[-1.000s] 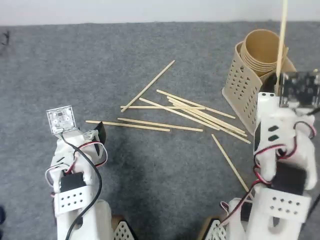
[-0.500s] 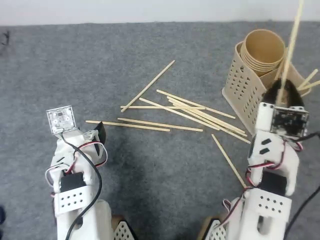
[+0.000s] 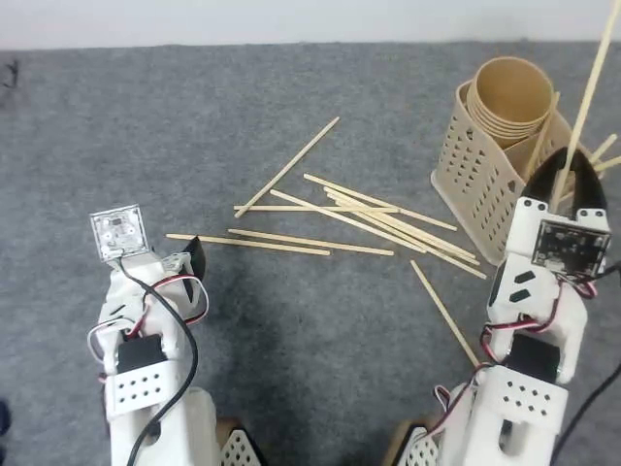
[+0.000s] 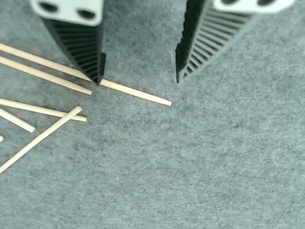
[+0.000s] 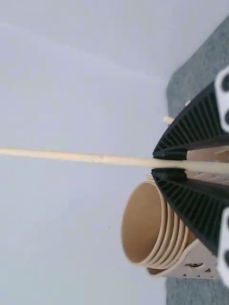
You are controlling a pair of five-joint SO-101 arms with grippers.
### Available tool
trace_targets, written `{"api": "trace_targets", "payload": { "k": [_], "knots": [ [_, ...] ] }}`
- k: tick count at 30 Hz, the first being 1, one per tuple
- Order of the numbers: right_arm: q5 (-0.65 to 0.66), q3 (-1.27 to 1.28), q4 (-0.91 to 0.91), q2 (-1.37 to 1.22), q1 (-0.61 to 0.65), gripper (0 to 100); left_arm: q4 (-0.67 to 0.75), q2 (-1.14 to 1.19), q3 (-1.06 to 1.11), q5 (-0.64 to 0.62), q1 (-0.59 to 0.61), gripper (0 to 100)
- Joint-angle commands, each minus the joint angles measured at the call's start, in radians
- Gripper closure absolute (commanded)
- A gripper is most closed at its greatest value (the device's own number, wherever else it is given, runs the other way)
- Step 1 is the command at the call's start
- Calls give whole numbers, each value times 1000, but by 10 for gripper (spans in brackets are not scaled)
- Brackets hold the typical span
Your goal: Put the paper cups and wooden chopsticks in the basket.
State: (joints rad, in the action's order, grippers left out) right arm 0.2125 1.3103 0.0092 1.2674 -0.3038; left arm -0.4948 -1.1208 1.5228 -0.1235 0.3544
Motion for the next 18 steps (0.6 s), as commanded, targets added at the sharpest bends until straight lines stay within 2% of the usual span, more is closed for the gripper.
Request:
{"api": "trace_targets", "payload": {
  "k": [1,5,10,18],
  "knots": [
    [2,-14,27,31,-10,990,28,-18,-25,-6,-6,776],
    [44,-18,-56,64,-5,991,28,-18,-25,-6,-6,776],
    [54,-9,-53,59,-5,991,28,-18,-25,-6,-6,776],
    [54,54,266,-73,-4,991,28,-18,-24,-6,-6,776]
  ]
}}
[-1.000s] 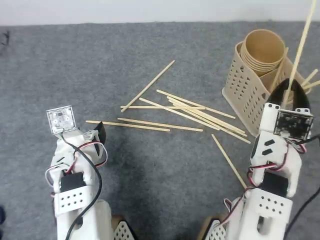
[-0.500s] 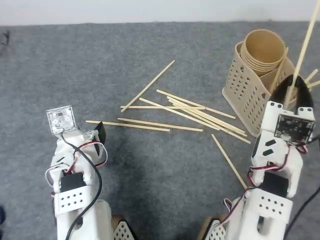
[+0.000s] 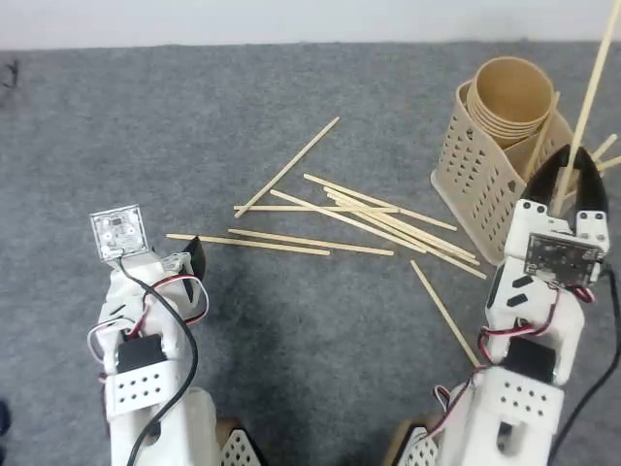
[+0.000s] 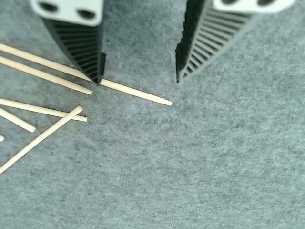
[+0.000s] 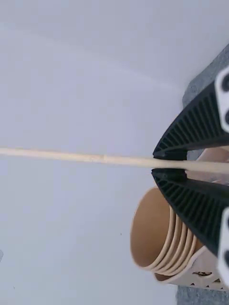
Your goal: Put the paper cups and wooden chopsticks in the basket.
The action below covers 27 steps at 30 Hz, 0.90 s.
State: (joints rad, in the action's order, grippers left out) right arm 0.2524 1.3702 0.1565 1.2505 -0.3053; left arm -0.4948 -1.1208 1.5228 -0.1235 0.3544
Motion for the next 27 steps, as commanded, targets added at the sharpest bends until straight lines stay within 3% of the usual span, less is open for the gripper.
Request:
{"api": "trace_targets", "payload": {
  "k": [1,15,19,23,27],
  "knots": [
    [14,-8,156,-85,-2,991,28,-18,-21,-6,-6,776],
    [-49,-15,582,-507,-13,991,28,-18,-21,-6,-6,776],
    [-49,-55,595,-590,-15,968,28,-18,-21,-6,-6,776],
    [-44,-57,593,-628,-21,838,28,-18,-21,-6,-6,776],
    [-41,-57,593,-627,-21,852,28,-18,-21,-6,-6,776]
  ]
}}
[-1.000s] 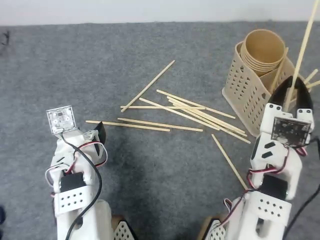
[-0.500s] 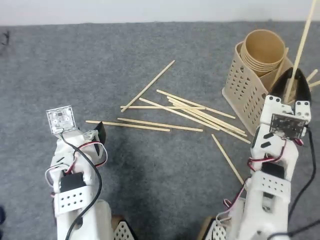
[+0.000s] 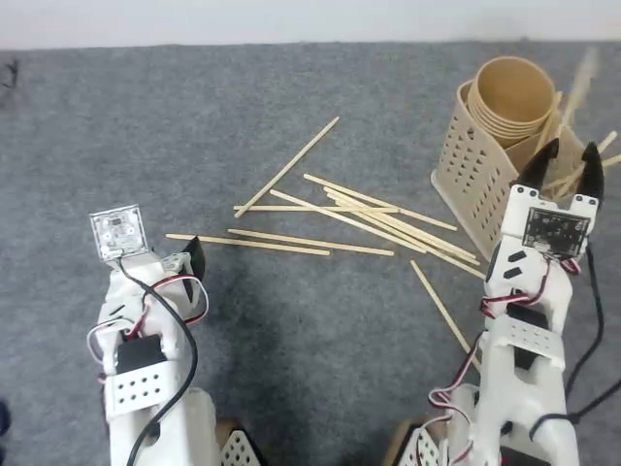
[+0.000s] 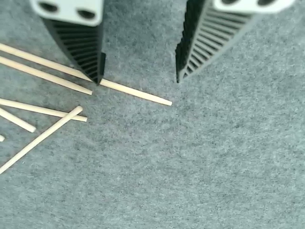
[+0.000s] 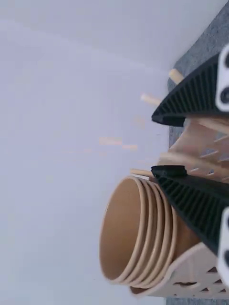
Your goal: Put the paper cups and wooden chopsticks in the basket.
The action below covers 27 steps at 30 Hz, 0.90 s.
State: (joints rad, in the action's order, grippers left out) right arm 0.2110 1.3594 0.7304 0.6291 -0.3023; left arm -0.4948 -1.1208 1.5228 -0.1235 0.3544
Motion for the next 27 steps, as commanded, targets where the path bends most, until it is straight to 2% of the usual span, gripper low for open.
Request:
{"api": "trace_targets", "payload": {
  "k": [1,11,13,16,20,23,27],
  "knots": [
    [0,-46,19,-5,-22,852,28,-18,-21,-6,-6,776],
    [-3,-44,15,28,-19,853,28,-18,-21,-6,-6,776],
    [-5,-48,-54,91,-19,854,28,-18,-21,-6,-6,776],
    [-11,-104,-355,268,-4,854,28,-18,-21,-6,-6,776],
    [-69,-305,-961,515,62,854,28,-18,-21,-6,-8,776],
    [8,-436,-1268,621,182,854,26,-18,-21,5,-29,776],
    [104,-566,-1573,638,349,854,25,-18,-21,35,-32,776]
  ]
}}
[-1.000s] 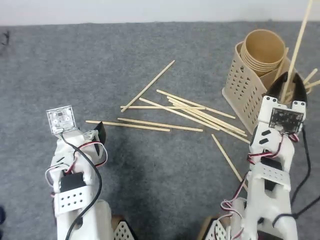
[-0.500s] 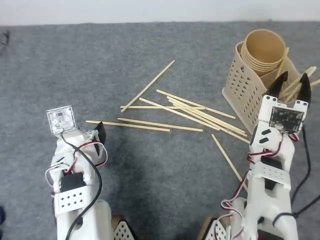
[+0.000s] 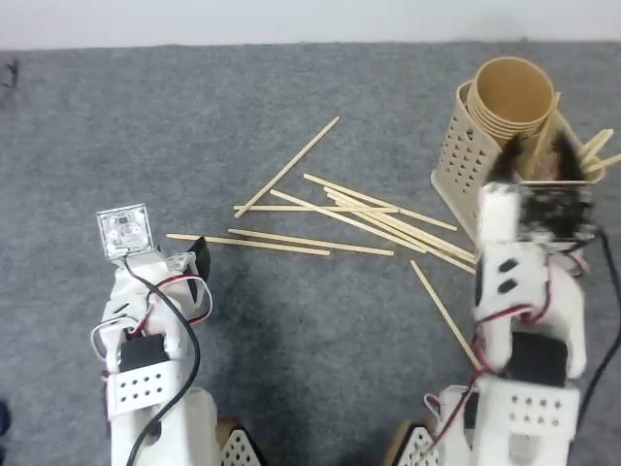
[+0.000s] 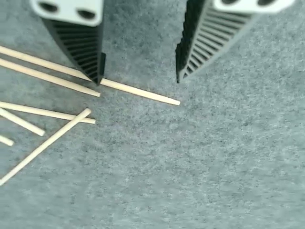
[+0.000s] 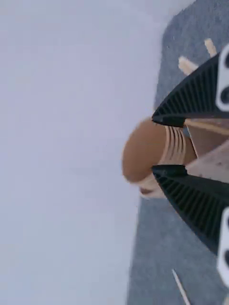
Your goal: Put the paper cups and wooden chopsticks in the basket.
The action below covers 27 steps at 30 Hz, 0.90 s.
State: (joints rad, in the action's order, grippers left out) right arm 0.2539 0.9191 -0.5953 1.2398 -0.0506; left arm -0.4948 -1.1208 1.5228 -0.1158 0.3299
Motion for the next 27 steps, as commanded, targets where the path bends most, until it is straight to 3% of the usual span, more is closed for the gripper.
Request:
{"api": "trace_targets", "payload": {
  "k": [1,14,27],
  "knots": [
    [72,-147,-306,21,127,854,25,-18,-21,28,-8,776],
    [117,-209,-714,-338,160,854,26,-18,-21,31,-11,776],
    [336,-295,-696,-966,33,855,26,-18,-21,34,-38,776]
  ]
}}
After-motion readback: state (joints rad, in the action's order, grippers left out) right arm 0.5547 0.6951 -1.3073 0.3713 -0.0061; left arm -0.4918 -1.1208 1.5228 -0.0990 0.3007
